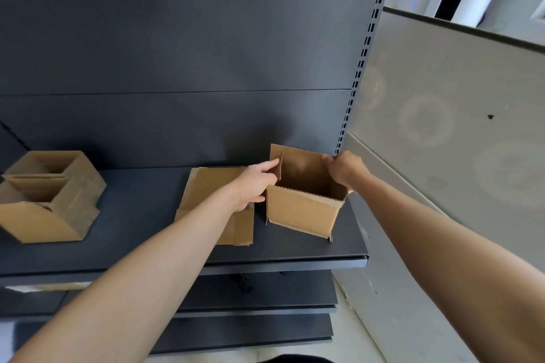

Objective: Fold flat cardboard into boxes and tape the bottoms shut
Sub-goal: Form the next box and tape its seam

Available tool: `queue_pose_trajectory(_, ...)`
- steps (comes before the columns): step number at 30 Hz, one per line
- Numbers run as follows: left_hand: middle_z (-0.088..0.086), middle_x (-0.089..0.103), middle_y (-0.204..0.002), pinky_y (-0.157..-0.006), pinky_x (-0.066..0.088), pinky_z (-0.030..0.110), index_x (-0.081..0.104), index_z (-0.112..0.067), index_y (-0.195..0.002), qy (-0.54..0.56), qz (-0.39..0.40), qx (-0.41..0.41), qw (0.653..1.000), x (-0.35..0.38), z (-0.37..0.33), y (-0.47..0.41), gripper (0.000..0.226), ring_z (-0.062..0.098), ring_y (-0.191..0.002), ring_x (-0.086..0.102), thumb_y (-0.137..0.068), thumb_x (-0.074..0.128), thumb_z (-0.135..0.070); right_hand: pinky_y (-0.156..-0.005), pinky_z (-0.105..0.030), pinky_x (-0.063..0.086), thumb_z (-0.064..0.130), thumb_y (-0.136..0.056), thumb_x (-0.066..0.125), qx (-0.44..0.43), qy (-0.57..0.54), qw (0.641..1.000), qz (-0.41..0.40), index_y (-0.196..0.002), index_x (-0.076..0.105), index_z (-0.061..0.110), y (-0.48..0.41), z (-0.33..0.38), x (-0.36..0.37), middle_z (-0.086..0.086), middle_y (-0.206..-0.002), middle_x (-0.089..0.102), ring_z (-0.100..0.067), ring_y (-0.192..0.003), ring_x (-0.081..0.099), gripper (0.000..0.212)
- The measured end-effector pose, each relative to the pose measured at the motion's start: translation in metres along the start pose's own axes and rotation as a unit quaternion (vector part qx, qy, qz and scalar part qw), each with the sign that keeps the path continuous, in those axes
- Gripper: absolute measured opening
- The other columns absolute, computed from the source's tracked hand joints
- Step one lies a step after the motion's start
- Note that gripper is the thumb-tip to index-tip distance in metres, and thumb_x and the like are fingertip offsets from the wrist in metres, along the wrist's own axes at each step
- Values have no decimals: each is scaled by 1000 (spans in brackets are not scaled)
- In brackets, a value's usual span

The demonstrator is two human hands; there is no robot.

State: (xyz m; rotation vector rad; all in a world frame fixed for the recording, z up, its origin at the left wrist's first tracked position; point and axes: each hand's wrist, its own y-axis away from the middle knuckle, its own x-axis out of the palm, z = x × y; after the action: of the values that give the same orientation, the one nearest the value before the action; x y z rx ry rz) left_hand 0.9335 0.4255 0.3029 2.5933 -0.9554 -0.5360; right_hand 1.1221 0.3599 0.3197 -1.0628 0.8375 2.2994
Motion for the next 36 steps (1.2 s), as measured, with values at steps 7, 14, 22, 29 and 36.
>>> queue_pose_trajectory(7, 3, 38, -142, -107, 37, 48, 41, -33, -142, -10, 25, -10, 1000, -3, -1, 1, 66, 24, -130, 38, -87, 43, 3, -69, -43, 60, 47, -98, 36, 51, -65, 996, 23, -103, 51, 4, -1, 3, -1, -18, -97, 57, -40, -80, 68, 46)
queue_pose_trajectory(14, -2, 33, -149, -110, 32, 50, 41, -26, -142, -44, 38, -9, 998, -4, 1, 1, 68, 23, -135, 31, -81, 40, 5, -47, -32, 56, 46, -95, 51, 68, -201, 974, 85, -98, 56, 6, 3, 2, -10, -10, -84, 59, -26, -64, 62, 41)
queue_pose_trajectory(22, -5, 30, -152, -105, 31, 53, 24, -35, -148, -32, 47, 9, 998, -6, -4, 5, 81, 18, -129, 32, -82, 42, 8, -78, -44, 56, 1, -90, 41, 73, -409, 881, 225, -107, 57, 0, -11, -27, -27, -16, -112, 56, -30, -91, 60, 24)
queue_pose_trajectory(29, -8, 31, -151, -103, 31, 54, 10, -47, -148, -53, 73, 10, 996, -5, -10, 8, 95, 23, -136, 31, -82, 43, 12, -93, -41, 52, 8, -89, 62, 33, -278, 924, 260, -121, 55, 7, -5, -27, -22, -14, -126, 56, -31, -112, 58, 32)
queue_pose_trajectory(36, -9, 28, -153, -104, 31, 55, 7, -50, -147, -74, 93, 13, 993, -5, -8, 10, 95, 22, -137, 29, -84, 46, 9, -70, -34, 57, 13, -85, 70, 15, -179, 970, 161, -121, 54, 6, 0, -23, -9, -13, -113, 59, -25, -86, 65, 41)
